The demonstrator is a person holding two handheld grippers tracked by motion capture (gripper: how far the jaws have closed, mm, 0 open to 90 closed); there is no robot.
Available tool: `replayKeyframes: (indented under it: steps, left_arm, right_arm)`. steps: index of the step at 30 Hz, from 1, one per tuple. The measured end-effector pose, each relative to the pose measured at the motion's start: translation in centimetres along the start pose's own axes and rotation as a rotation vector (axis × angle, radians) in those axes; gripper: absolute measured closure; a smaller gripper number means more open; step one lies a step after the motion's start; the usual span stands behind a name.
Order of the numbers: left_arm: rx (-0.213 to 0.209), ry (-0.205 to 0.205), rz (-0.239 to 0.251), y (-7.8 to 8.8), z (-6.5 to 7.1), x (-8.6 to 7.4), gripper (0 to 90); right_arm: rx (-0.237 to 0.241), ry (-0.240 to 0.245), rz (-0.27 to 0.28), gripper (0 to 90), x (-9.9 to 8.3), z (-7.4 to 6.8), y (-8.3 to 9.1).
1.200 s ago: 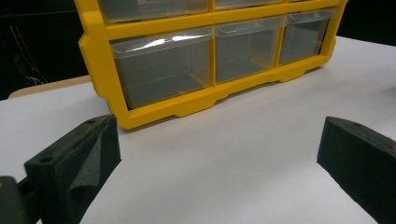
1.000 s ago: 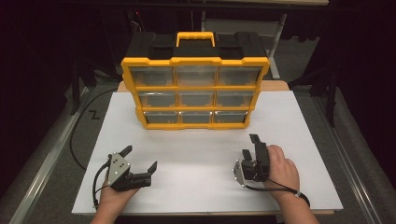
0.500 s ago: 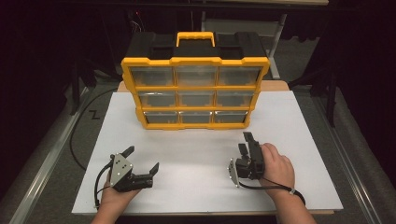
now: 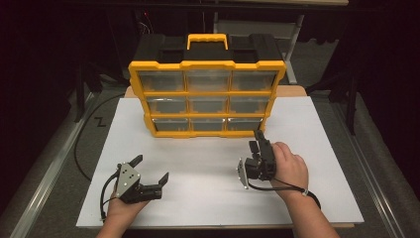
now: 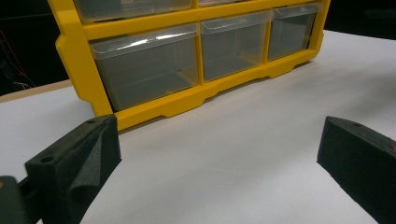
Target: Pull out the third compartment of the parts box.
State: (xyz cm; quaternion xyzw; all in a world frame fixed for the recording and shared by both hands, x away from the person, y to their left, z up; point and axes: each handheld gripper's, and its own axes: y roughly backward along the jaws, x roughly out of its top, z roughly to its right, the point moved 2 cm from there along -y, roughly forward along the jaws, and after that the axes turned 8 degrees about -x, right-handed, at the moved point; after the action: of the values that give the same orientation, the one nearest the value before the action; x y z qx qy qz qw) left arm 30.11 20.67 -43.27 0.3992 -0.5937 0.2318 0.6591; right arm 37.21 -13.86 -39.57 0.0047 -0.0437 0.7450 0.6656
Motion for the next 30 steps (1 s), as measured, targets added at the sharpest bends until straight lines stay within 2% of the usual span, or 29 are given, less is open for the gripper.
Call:
replayKeyframes:
  steps: [2, 3, 5, 7, 8, 12, 13, 14, 15, 17, 18, 20, 21, 22, 24, 25, 28, 30]
  left_arm:
    - [-0.001, 0.0, 0.001, 0.0, 0.0, 0.0, 0.4]
    - [-0.004, 0.002, 0.002, -0.1, 0.0, 0.0, 0.4]
    - [-0.009, 0.006, 0.002, -0.1, 0.0, 0.0, 0.4]
    - [-0.014, 0.014, 0.007, -0.2, -0.1, -0.1, 0.5]
    - [-0.014, 0.019, 0.01, -0.2, -0.2, -0.1, 0.4]
    - [-0.017, 0.03, 0.02, -0.2, -0.3, 0.0, 0.4]
    - [-0.018, 0.032, 0.023, -0.1, -0.3, 0.0, 0.4]
    - [-0.018, 0.032, 0.023, -0.1, -0.3, 0.0, 0.4]
    - [-0.018, 0.032, 0.023, -0.2, -0.3, 0.0, 0.4]
    - [-0.02, 0.031, 0.024, -0.2, -0.3, 0.0, 0.4]
    - [-0.021, 0.03, 0.024, -0.2, -0.2, 0.0, 0.4]
    - [-0.021, 0.027, 0.022, -0.1, -0.2, 0.0, 0.4]
    - [-0.021, 0.025, 0.022, -0.1, -0.2, 0.0, 0.4]
    - [-0.021, 0.025, 0.022, -0.1, -0.2, 0.0, 0.4]
    - [-0.021, 0.023, 0.022, -0.1, -0.2, 0.0, 0.4]
    - [-0.021, 0.022, 0.023, 0.0, -0.1, 0.0, 0.4]
    - [-0.02, 0.02, 0.024, 0.0, -0.1, 0.0, 0.4]
    - [-0.021, 0.02, 0.023, 0.1, -0.2, 0.0, 0.4]
  right_arm:
    - [-0.013, -0.011, 0.001, 46.5, 0.1, 0.6, -0.3]
    - [-0.013, -0.033, -0.009, 46.8, 0.1, 0.8, -0.4]
    - [-0.033, -0.001, 0.004, 47.1, 0.2, 1.8, -0.8]
    - [-0.032, -0.037, -0.018, 47.7, 0.2, 2.2, -1.0]
    - [-0.044, -0.021, -0.008, 47.9, 0.2, 2.7, -1.3]
    - [-0.066, -0.044, -0.016, 48.3, 0.1, 4.0, -1.7]
    - [-0.073, -0.018, -0.01, 48.6, 0.2, 4.6, -1.8]
    - [-0.07, -0.06, -0.023, 48.7, 0.2, 4.6, -1.9]
    - [-0.084, -0.04, -0.01, 48.8, 0.2, 5.0, -2.1]
    - [-0.09, -0.04, -0.012, 49.1, 0.3, 5.6, -2.3]
    - [-0.094, -0.051, -0.013, 49.5, 0.4, 5.8, -2.4]
    - [-0.104, -0.043, -0.01, 49.5, 0.4, 6.4, -2.6]
    - [-0.102, -0.066, -0.017, 49.8, 0.4, 6.4, -2.7]
    - [-0.108, -0.043, -0.01, 50.2, 0.5, 6.9, -2.8]
    - [-0.114, -0.029, -0.006, 50.5, 0.6, 7.3, -2.9]
    - [-0.111, -0.063, -0.016, 51.0, 0.7, 7.6, -3.2]
    - [-0.13, -0.047, 0.0, 52.5, 0.9, 8.5, -3.7]
    - [-0.128, -0.055, -0.01, 54.0, 1.0, 8.9, -4.0]
